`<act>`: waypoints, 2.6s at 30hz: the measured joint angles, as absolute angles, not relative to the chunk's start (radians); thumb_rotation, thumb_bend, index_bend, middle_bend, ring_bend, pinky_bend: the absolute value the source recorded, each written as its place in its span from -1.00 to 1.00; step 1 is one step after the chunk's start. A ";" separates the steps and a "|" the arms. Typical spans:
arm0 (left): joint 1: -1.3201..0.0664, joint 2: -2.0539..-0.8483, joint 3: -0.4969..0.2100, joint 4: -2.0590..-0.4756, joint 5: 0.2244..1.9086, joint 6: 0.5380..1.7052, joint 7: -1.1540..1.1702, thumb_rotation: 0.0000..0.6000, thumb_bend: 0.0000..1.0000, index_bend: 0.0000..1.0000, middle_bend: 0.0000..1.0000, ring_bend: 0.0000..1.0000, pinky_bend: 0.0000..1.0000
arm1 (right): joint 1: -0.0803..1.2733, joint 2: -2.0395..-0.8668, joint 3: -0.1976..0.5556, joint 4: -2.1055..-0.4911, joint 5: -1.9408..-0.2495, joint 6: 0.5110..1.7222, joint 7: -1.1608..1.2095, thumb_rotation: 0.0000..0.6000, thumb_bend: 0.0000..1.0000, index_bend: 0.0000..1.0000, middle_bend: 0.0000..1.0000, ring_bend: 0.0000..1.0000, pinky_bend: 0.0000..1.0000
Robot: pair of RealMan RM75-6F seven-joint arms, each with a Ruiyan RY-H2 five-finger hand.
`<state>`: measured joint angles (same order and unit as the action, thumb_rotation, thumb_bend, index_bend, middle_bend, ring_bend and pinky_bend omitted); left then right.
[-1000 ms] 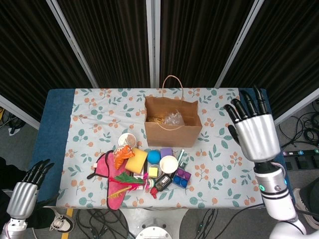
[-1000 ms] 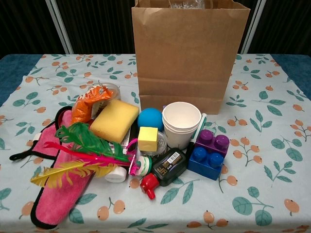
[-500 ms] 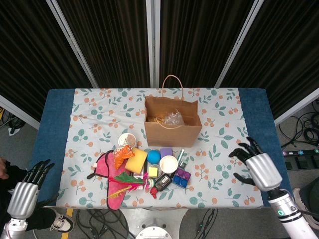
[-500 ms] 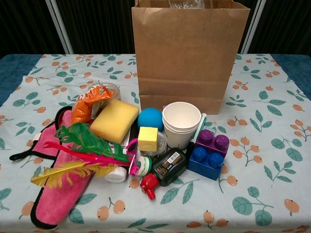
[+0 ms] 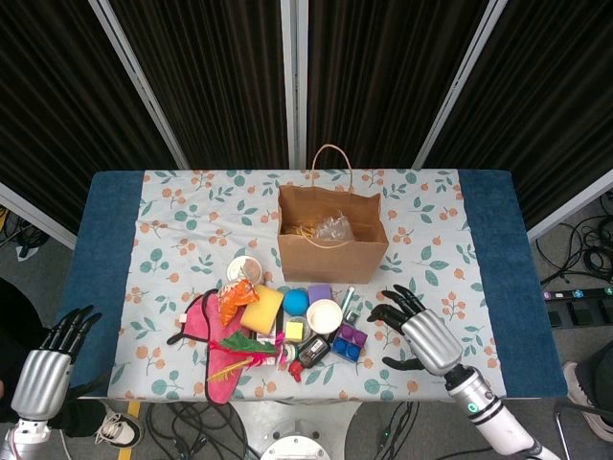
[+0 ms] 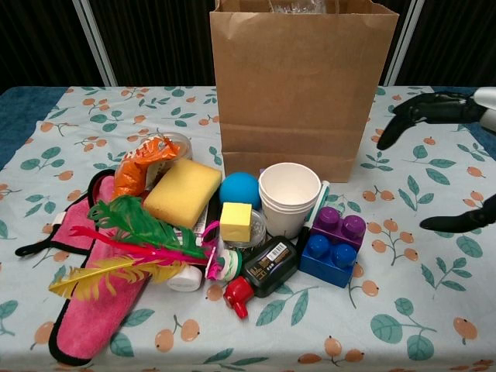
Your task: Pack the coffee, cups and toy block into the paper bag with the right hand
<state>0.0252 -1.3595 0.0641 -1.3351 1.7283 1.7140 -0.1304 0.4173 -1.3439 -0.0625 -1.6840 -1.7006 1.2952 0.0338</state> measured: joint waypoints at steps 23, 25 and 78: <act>0.026 -1.352 0.048 -1.328 1.705 1.719 -0.157 1.00 -0.69 -0.64 -0.61 -0.75 -0.52 | 0.526 -1.713 0.113 -1.599 -1.376 1.092 -0.424 1.00 -1.00 -0.57 -0.65 -0.98 -1.00; 0.027 -1.350 0.047 -1.329 1.703 1.720 -0.161 1.00 -0.69 -0.64 -0.61 -0.75 -0.52 | 0.534 -1.736 0.123 -1.590 -1.350 1.085 -0.449 1.00 -1.00 -0.57 -0.64 -0.97 -1.00; 0.028 -1.358 0.055 -1.327 1.720 1.727 -0.148 1.00 -0.70 -0.64 -0.61 -0.75 -0.53 | 0.541 -1.497 0.297 -2.168 -1.711 1.396 -0.531 1.00 -0.64 -0.26 -0.11 -0.46 -0.69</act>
